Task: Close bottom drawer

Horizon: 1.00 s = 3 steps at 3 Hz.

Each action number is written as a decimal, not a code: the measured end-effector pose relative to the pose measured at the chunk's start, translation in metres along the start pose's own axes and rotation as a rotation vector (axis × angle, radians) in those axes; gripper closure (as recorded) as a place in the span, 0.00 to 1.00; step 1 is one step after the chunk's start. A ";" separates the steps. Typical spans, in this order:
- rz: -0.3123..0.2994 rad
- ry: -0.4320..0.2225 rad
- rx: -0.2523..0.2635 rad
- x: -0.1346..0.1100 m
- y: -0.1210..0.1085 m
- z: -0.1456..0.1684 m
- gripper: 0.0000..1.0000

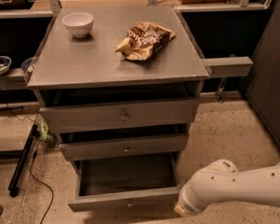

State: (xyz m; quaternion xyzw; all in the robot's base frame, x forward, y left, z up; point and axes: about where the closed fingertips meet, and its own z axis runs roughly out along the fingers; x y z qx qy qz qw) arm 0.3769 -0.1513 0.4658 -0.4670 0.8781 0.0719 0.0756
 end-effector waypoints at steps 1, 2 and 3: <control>0.045 -0.004 0.003 -0.003 -0.013 0.031 1.00; 0.073 -0.001 0.000 -0.006 -0.021 0.050 1.00; 0.086 0.027 -0.046 -0.010 -0.020 0.083 1.00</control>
Offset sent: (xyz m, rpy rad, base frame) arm 0.0360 0.0075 -0.0750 0.0049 0.0211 -0.1066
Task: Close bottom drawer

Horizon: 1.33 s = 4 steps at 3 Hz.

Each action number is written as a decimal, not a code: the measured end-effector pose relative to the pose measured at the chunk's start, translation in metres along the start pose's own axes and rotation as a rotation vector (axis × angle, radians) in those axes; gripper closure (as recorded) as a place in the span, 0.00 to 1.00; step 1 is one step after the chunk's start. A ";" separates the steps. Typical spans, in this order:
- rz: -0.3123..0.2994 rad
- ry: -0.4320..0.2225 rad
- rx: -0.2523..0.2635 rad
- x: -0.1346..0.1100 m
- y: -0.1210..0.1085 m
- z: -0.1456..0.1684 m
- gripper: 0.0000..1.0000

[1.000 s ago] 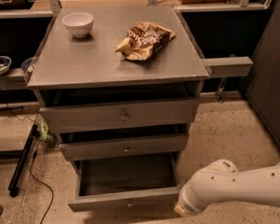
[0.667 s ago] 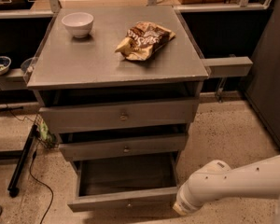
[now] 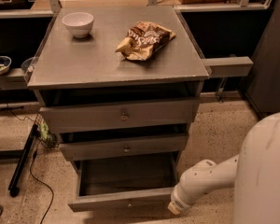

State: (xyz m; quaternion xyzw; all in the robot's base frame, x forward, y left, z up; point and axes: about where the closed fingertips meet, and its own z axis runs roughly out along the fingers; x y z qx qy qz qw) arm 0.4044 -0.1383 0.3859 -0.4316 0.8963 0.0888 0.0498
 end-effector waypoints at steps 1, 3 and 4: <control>0.003 -0.001 -0.001 0.001 0.000 0.004 1.00; 0.034 -0.014 -0.030 0.006 0.000 0.046 1.00; 0.050 0.004 -0.070 0.005 0.000 0.081 1.00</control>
Offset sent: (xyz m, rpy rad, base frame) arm -0.0088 0.0027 -0.0310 0.0063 0.0000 -0.0245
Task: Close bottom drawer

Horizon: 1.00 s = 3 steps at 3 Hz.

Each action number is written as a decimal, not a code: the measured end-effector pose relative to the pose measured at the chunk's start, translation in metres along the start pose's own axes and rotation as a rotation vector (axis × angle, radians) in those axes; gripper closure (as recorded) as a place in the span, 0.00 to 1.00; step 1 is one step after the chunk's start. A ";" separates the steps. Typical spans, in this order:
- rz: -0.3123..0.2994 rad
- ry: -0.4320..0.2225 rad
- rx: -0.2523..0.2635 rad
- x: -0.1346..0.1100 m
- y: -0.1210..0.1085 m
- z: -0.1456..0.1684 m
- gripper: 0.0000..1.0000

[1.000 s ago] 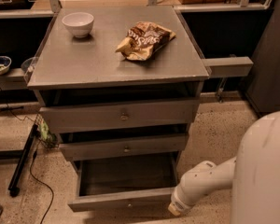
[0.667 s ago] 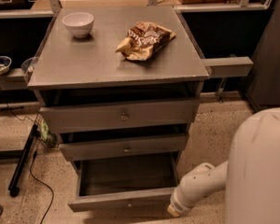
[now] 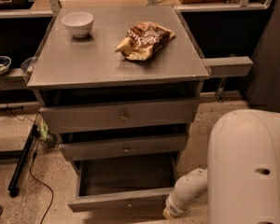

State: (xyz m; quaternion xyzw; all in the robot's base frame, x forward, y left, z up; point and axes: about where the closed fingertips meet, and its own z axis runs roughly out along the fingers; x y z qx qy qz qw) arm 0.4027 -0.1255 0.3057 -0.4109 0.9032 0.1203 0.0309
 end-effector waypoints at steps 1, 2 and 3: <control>0.018 0.022 -0.034 -0.003 -0.003 0.030 1.00; 0.018 0.023 -0.035 -0.003 -0.003 0.030 1.00; 0.019 0.048 -0.037 -0.003 -0.001 0.046 1.00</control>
Offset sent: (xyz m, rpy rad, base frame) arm 0.0017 0.0059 -0.0220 0.0034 0.0350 -0.0047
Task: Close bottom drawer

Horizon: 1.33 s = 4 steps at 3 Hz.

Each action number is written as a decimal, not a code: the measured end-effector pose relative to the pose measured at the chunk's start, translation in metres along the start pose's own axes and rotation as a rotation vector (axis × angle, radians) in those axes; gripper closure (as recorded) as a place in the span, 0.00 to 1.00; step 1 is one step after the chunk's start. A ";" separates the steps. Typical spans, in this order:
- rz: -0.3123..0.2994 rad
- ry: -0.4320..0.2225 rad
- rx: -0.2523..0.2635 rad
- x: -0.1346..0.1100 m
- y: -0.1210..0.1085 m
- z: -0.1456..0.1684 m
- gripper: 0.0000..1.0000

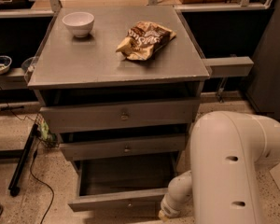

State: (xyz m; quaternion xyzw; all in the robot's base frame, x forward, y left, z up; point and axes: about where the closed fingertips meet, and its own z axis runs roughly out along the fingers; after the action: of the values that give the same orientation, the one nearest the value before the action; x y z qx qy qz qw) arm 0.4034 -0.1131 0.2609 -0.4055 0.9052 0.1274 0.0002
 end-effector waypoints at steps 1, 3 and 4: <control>0.059 -0.012 0.016 0.001 -0.012 0.016 1.00; 0.149 -0.086 0.069 -0.015 -0.036 0.022 1.00; 0.149 -0.086 0.069 -0.015 -0.036 0.022 1.00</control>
Offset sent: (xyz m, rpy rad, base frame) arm 0.0304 -0.0073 -0.0380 -0.0031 -0.0638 -0.1846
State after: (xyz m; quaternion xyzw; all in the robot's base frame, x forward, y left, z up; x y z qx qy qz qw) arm 0.4375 -0.1199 0.2328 -0.3310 0.9358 0.1129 0.0436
